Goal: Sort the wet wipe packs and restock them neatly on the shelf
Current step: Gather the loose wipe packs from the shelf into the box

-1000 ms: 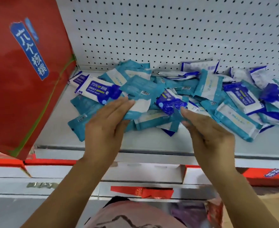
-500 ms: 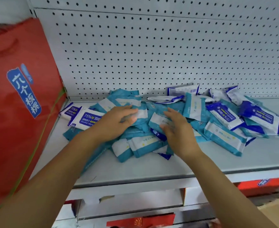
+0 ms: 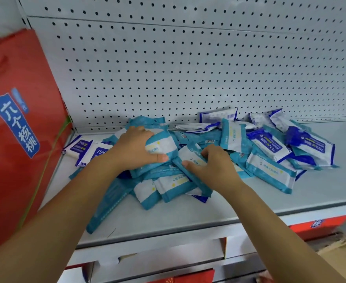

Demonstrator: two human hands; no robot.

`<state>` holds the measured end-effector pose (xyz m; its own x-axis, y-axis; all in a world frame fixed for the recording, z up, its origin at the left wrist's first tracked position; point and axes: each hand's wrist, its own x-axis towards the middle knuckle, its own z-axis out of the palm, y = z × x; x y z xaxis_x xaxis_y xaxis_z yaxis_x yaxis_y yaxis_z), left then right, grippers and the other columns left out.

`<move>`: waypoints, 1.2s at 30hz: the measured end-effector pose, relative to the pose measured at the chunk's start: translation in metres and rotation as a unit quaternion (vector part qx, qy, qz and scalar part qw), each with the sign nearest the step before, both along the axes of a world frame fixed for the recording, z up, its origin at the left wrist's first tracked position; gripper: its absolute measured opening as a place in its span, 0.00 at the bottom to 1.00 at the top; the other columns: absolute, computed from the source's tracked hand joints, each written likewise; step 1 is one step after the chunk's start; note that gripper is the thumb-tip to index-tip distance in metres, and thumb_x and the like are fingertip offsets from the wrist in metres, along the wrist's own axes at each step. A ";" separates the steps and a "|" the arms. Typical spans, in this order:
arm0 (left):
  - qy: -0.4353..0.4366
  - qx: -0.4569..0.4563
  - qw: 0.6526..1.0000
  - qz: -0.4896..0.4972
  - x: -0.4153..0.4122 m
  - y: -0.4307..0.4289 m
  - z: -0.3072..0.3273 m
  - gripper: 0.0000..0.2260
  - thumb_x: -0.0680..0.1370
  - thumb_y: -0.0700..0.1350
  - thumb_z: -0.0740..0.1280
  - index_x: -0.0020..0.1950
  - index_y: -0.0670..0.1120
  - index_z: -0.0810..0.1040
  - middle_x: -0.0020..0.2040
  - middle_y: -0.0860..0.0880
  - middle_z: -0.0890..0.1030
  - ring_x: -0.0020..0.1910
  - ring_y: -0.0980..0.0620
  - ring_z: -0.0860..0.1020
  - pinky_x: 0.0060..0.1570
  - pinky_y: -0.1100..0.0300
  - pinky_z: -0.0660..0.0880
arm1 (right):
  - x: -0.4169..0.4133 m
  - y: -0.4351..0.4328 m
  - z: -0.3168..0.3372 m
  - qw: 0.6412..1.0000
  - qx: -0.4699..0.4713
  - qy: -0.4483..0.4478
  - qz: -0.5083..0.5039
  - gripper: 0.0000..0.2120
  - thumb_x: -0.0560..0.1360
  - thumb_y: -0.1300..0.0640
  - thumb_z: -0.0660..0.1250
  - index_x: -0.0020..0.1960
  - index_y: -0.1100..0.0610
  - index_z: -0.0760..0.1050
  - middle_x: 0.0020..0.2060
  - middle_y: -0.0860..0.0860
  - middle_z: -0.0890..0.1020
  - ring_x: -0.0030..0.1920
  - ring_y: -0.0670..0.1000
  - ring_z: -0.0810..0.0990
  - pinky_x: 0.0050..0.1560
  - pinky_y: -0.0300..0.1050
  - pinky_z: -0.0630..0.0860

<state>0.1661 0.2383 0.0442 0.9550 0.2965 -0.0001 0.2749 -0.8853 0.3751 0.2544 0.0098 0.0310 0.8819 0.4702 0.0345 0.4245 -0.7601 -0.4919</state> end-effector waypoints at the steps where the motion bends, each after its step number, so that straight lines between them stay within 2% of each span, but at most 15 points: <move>1: -0.006 -0.002 1.000 0.023 0.000 0.000 0.000 0.36 0.59 0.80 0.64 0.51 0.53 0.79 0.50 0.52 0.76 0.54 0.48 0.75 0.54 0.49 0.75 | 0.001 0.002 0.001 1.000 0.007 0.010 0.000 0.30 0.68 0.32 0.72 0.57 0.54 0.72 0.54 0.51 0.76 0.56 0.53 0.75 0.53 0.49 0.76; 3: -0.025 -0.024 0.997 0.070 -0.002 0.001 0.001 0.32 0.61 0.78 0.66 0.46 0.52 0.76 0.48 0.51 0.78 0.50 0.47 0.77 0.48 0.51 0.75 | 0.003 0.008 0.004 1.000 0.011 0.026 -0.005 0.33 0.68 0.32 0.72 0.60 0.56 0.71 0.56 0.53 0.77 0.58 0.54 0.75 0.56 0.51 0.77; 5: -0.051 -0.051 0.991 0.110 -0.006 0.002 0.001 0.31 0.63 0.75 0.68 0.48 0.50 0.76 0.48 0.50 0.78 0.50 0.47 0.77 0.46 0.51 0.75 | 0.005 0.014 0.008 0.998 -0.007 0.053 -0.013 0.36 0.68 0.32 0.72 0.62 0.58 0.70 0.56 0.54 0.77 0.58 0.56 0.75 0.57 0.54 0.77; 8: -0.119 -0.147 0.968 0.167 -0.014 0.004 0.003 0.20 0.73 0.62 0.74 0.57 0.50 0.79 0.51 0.53 0.81 0.51 0.50 0.79 0.46 0.56 0.75 | 0.007 0.020 0.010 0.994 -0.027 0.104 -0.012 0.32 0.65 0.28 0.72 0.46 0.56 0.70 0.39 0.51 0.73 0.42 0.51 0.73 0.39 0.45 0.72; 10: -0.168 -0.238 0.936 0.199 -0.023 0.005 0.006 0.12 0.77 0.54 0.75 0.58 0.52 0.81 0.50 0.56 0.83 0.49 0.54 0.81 0.42 0.61 0.74 | 0.006 0.021 0.014 0.991 -0.010 0.130 -0.011 0.32 0.64 0.29 0.74 0.42 0.56 0.67 0.36 0.49 0.70 0.37 0.49 0.70 0.34 0.43 0.66; 13: -0.231 -0.361 0.866 0.257 -0.037 0.006 0.005 0.10 0.78 0.51 0.74 0.57 0.50 0.83 0.49 0.54 0.84 0.47 0.54 0.82 0.39 0.61 0.75 | 0.001 0.020 0.020 0.989 0.036 0.146 0.007 0.29 0.65 0.34 0.77 0.49 0.55 0.69 0.43 0.47 0.76 0.43 0.48 0.75 0.35 0.41 0.68; 15: -0.270 -0.401 0.821 0.304 -0.046 0.007 0.001 0.08 0.80 0.50 0.72 0.55 0.48 0.81 0.46 0.53 0.83 0.43 0.55 0.81 0.36 0.61 0.74 | -0.006 0.020 0.026 0.986 0.065 0.145 0.040 0.25 0.67 0.38 0.78 0.49 0.53 0.71 0.43 0.46 0.78 0.41 0.44 0.76 0.33 0.39 0.68; 19: -0.314 -0.371 0.771 0.413 -0.060 0.019 -0.020 0.12 0.81 0.53 0.69 0.61 0.48 0.78 0.55 0.49 0.82 0.50 0.47 0.81 0.43 0.56 0.77 | -0.019 0.028 0.037 0.979 0.104 0.130 0.117 0.22 0.69 0.41 0.77 0.52 0.53 0.73 0.44 0.48 0.81 0.41 0.45 0.78 0.39 0.41 0.75; 21: -0.269 -0.326 0.775 0.469 -0.065 0.023 -0.030 0.22 0.79 0.59 0.69 0.67 0.47 0.76 0.63 0.45 0.79 0.59 0.43 0.78 0.55 0.46 0.79 | -0.016 0.035 0.044 0.970 0.165 0.138 0.112 0.18 0.71 0.42 0.76 0.53 0.52 0.76 0.45 0.47 0.83 0.46 0.47 0.82 0.46 0.45 0.79; 24: -0.177 -0.274 0.784 0.528 -0.068 0.015 -0.031 0.32 0.78 0.65 0.67 0.75 0.47 0.69 0.76 0.40 0.62 0.73 0.37 0.64 0.70 0.41 0.69 | 0.011 0.048 0.049 0.969 0.200 0.114 0.087 0.20 0.72 0.40 0.74 0.52 0.55 0.79 0.45 0.50 0.85 0.46 0.50 0.84 0.48 0.47 0.81; 26: -0.172 -0.299 0.774 0.531 -0.068 0.006 -0.026 0.32 0.79 0.63 0.67 0.77 0.48 0.66 0.77 0.39 0.57 0.75 0.36 0.61 0.70 0.43 0.66 | 0.032 0.058 0.048 0.980 0.159 0.094 0.069 0.22 0.73 0.40 0.73 0.50 0.59 0.78 0.43 0.53 0.84 0.44 0.53 0.83 0.41 0.45 0.78; 28: -0.189 -0.323 0.760 0.532 -0.068 0.004 -0.026 0.30 0.79 0.62 0.68 0.76 0.48 0.67 0.75 0.37 0.60 0.73 0.37 0.64 0.67 0.45 0.69 | 0.050 0.067 0.043 0.988 0.112 0.089 0.063 0.18 0.74 0.44 0.72 0.44 0.59 0.76 0.39 0.53 0.81 0.42 0.54 0.80 0.36 0.44 0.73; 29: -0.198 -0.331 0.754 0.531 -0.069 0.002 -0.025 0.29 0.79 0.61 0.69 0.74 0.48 0.69 0.73 0.37 0.62 0.72 0.38 0.66 0.64 0.45 0.70 | 0.057 0.071 0.038 0.989 0.095 0.093 0.061 0.18 0.75 0.44 0.72 0.44 0.60 0.77 0.39 0.54 0.82 0.43 0.55 0.81 0.38 0.45 0.75; 32: -0.224 -0.356 0.742 0.522 -0.071 0.004 -0.029 0.27 0.76 0.62 0.72 0.69 0.49 0.73 0.68 0.40 0.68 0.64 0.41 0.73 0.58 0.48 0.76 | 0.072 0.077 0.024 0.992 0.046 0.107 0.039 0.25 0.74 0.39 0.70 0.56 0.60 0.80 0.51 0.56 0.83 0.52 0.56 0.81 0.53 0.50 0.78; 36: -0.318 -0.399 0.714 0.479 -0.073 -0.001 -0.031 0.14 0.75 0.54 0.76 0.56 0.51 0.77 0.56 0.50 0.81 0.48 0.51 0.81 0.47 0.56 0.78 | 0.076 0.083 0.019 0.990 0.069 0.126 0.015 0.25 0.73 0.41 0.72 0.56 0.61 0.79 0.52 0.56 0.83 0.53 0.57 0.81 0.57 0.53 0.79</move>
<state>0.0930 0.2371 0.0133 0.1958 0.9619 -0.1906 0.1594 0.1605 0.9741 0.3305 0.0926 0.0504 0.8565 0.5023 -0.1184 0.2971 -0.6676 -0.6827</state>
